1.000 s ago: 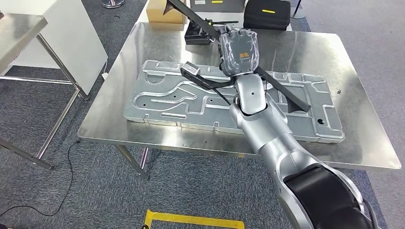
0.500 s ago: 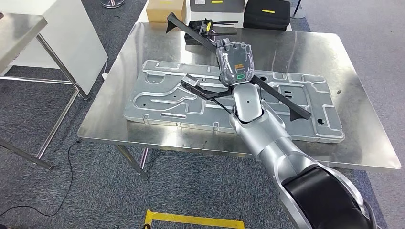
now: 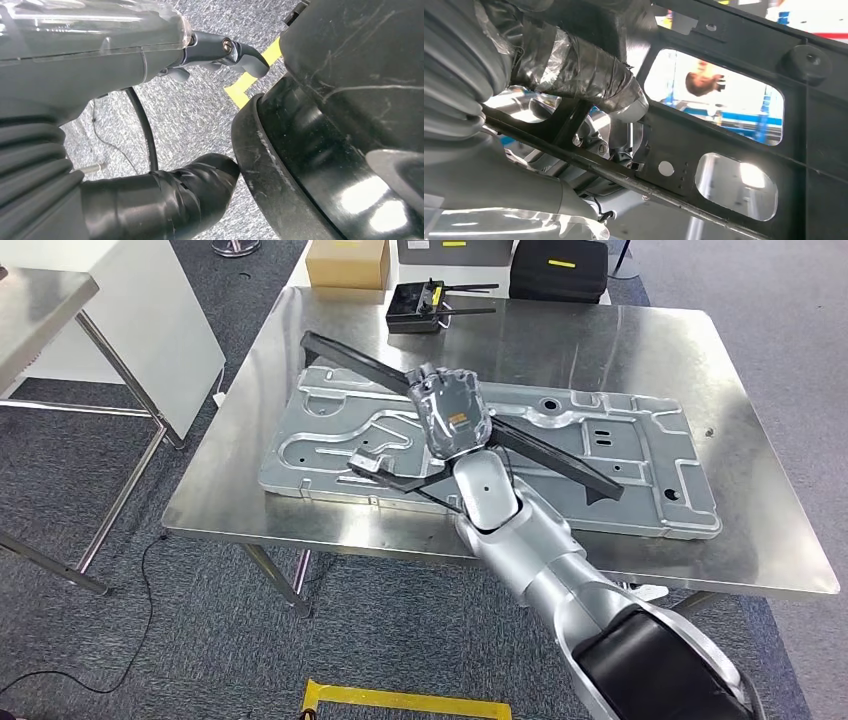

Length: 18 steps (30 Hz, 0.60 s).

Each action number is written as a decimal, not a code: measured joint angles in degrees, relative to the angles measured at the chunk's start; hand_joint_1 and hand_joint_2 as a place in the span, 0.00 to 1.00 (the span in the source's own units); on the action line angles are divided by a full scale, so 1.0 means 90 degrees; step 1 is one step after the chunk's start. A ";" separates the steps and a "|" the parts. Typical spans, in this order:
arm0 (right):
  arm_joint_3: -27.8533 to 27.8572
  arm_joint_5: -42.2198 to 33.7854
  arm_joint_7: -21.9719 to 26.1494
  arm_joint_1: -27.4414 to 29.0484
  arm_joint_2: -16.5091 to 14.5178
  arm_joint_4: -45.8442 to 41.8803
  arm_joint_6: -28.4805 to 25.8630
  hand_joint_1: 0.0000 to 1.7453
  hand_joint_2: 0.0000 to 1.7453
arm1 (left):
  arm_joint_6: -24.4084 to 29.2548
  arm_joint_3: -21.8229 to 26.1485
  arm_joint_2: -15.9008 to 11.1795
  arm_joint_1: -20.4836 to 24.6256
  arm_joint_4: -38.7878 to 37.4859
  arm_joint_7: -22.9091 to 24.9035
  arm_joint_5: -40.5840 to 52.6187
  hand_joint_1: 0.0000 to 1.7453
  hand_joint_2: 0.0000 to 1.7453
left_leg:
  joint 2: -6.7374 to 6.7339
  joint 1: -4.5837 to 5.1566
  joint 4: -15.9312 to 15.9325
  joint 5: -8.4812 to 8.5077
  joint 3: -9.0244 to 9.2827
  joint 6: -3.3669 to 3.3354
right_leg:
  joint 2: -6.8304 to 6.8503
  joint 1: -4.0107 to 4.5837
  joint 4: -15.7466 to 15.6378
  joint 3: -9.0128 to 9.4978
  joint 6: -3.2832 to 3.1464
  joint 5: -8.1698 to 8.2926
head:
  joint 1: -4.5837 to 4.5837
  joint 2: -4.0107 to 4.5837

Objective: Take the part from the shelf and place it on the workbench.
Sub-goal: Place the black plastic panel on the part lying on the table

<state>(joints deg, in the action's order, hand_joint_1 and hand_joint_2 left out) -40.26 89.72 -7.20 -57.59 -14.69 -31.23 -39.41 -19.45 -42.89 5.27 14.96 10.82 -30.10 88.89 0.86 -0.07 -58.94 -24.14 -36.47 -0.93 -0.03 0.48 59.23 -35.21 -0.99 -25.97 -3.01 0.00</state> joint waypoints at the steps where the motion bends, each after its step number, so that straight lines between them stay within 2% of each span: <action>1: -0.0129 0.0000 -0.0021 0.0023 -0.0036 0.0030 0.0000 1.00 1.00 | -0.0014 -0.0001 0.0002 0.0001 0.0000 -0.0005 0.0001 0.00 0.00 | 0.0000 0.0000 0.0000 0.0000 0.0000 0.0000 | 0.0000 0.0000 0.0000 0.0000 0.0000 0.0000 | 0.0000 0.0000; 10: -0.0806 0.0000 -0.0180 0.0250 -0.0308 0.0327 0.0000 1.00 1.00 | -0.0058 -0.0013 0.0005 0.0009 0.0000 -0.0042 0.0015 0.00 0.00 | 0.0000 0.0000 0.0000 0.0000 0.0000 0.0000 | -0.0001 0.0000 0.0000 0.0000 0.0000 -0.0001 | 0.0000 0.0000; 18: -0.0982 -0.0013 -0.0429 0.0088 -0.0348 0.0370 0.0000 1.00 1.00 | -0.0075 -0.0020 0.0005 0.0012 0.0000 -0.0046 0.0017 0.00 0.00 | -0.0002 0.0001 0.0000 0.0001 0.0000 0.0000 | -0.0001 -0.0002 0.0000 0.0001 0.0000 0.0000 | -0.0001 0.0000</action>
<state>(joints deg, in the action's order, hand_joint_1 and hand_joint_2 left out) -49.09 89.60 -11.07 -56.80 -17.82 -27.91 -39.41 -20.12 -43.07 5.31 15.06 10.82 -30.51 89.04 0.85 -0.06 -58.94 -24.13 -36.47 -0.93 -0.04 0.47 59.23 -35.21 -0.98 -25.97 -3.01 0.00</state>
